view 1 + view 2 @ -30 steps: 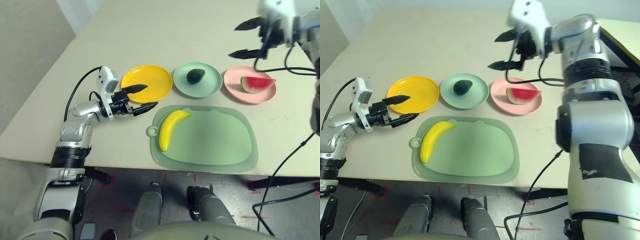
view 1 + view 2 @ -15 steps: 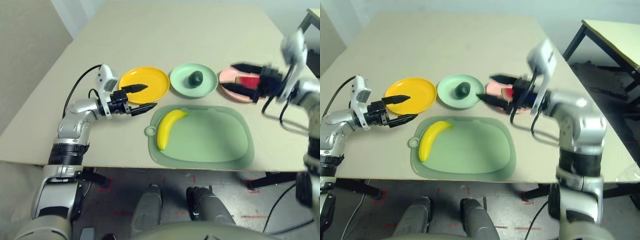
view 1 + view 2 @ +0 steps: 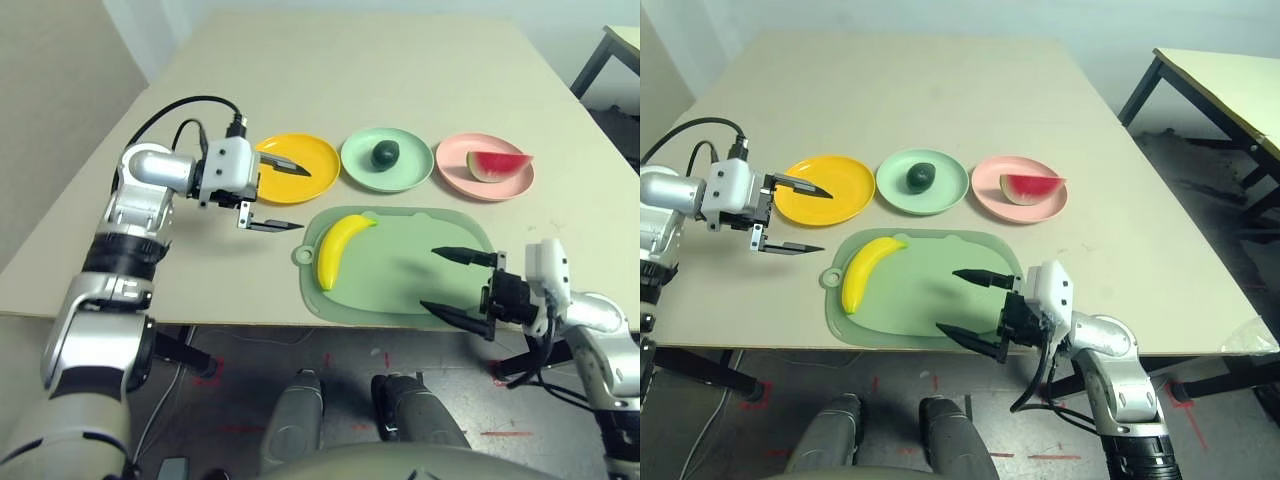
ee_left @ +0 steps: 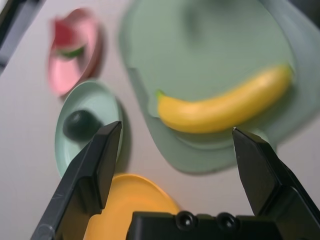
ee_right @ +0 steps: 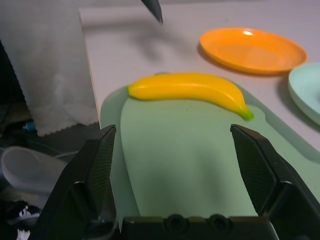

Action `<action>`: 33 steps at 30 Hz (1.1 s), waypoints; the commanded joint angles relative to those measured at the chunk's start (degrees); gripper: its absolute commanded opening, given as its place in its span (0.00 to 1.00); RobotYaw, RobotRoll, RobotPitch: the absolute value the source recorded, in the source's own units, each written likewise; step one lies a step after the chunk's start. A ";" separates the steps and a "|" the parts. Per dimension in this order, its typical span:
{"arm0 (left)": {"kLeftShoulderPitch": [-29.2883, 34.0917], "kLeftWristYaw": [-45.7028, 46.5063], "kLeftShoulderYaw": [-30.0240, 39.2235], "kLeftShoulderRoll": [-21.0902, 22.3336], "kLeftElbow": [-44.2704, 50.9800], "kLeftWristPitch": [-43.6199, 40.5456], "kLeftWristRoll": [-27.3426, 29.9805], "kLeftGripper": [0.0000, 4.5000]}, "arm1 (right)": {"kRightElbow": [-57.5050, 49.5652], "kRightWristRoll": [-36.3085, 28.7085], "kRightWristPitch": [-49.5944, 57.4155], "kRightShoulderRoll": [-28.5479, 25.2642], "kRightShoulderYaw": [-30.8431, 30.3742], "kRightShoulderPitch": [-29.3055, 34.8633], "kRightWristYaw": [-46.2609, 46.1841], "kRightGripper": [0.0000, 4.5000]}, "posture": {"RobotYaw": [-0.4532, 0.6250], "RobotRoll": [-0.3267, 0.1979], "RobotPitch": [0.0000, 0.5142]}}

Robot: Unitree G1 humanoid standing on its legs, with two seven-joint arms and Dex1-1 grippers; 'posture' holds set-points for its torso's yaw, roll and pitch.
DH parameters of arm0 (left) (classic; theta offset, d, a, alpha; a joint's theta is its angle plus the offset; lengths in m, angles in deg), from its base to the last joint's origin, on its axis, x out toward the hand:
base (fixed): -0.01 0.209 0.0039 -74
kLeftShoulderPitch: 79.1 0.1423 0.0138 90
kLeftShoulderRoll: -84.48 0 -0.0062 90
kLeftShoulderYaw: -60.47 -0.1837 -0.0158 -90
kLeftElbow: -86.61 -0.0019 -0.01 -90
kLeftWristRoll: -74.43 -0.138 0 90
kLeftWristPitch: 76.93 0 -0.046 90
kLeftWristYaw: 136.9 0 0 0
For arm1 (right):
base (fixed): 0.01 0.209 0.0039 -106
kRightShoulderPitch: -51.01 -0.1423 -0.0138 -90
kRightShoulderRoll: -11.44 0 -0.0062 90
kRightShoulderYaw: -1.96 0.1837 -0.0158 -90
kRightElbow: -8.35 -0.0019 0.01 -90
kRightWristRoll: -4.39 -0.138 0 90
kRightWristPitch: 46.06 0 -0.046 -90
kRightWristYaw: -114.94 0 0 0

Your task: Place the fruits into color-matched plates.

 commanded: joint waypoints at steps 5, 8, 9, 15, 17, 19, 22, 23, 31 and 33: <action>-11.48 -0.75 -18.83 -5.53 -16.12 27.63 -0.59 1.00 | -2.43 -3.01 0.49 -0.46 -1.05 2.67 -1.31 0.99 | 0.41 0.62 0.30; -13.49 -0.75 -24.18 -7.93 -20.35 32.04 -0.58 1.00 | -3.51 -3.46 0.29 -0.48 -0.66 4.57 -3.01 0.99 | 0.39 0.62 0.30; -13.90 -0.75 -25.03 -8.74 -21.60 32.91 -0.75 1.00 | -3.73 -3.33 -0.13 -0.52 -0.58 5.16 -3.46 0.99 | 0.37 0.62 0.30; -15.30 0.53 -26.97 -13.10 -27.50 35.82 -3.08 1.00 | -3.98 -1.53 -3.12 -1.01 0.07 7.77 -6.42 0.99 | 0.33 0.62 0.30; -15.49 1.62 -27.10 -14.00 -28.68 36.56 -4.54 1.00 | -3.44 -0.68 -4.32 -1.46 0.14 8.56 -7.16 0.99 | 0.33 0.62 0.30; -15.46 3.03 -26.80 -15.06 -29.55 36.85 -6.04 1.00 | -2.50 -0.25 -5.70 -1.79 0.67 9.35 -7.92 0.99 | 0.32 0.62 0.31; -15.06 4.94 -26.43 -16.25 -30.13 36.45 -7.41 1.00 | -2.09 -1.31 -5.62 -1.42 2.15 9.63 -10.07 0.99 | 0.32 0.62 0.31; -14.96 5.61 -26.47 -16.43 -30.20 36.48 -7.98 1.00 | -2.20 -1.57 -5.48 -1.39 2.32 9.68 -10.40 0.99 | 0.32 0.62 0.31; -14.40 7.74 -28.29 -16.24 -30.57 35.90 -11.06 0.55 | -3.51 -1.91 -5.60 -2.53 1.57 11.75 -9.80 1.00 | 0.31 0.62 0.30; -14.55 8.11 -28.49 -16.08 -30.72 35.94 -11.47 0.40 | -3.28 -2.17 -5.50 -2.68 1.79 11.77 -9.90 1.00 | 0.31 0.62 0.30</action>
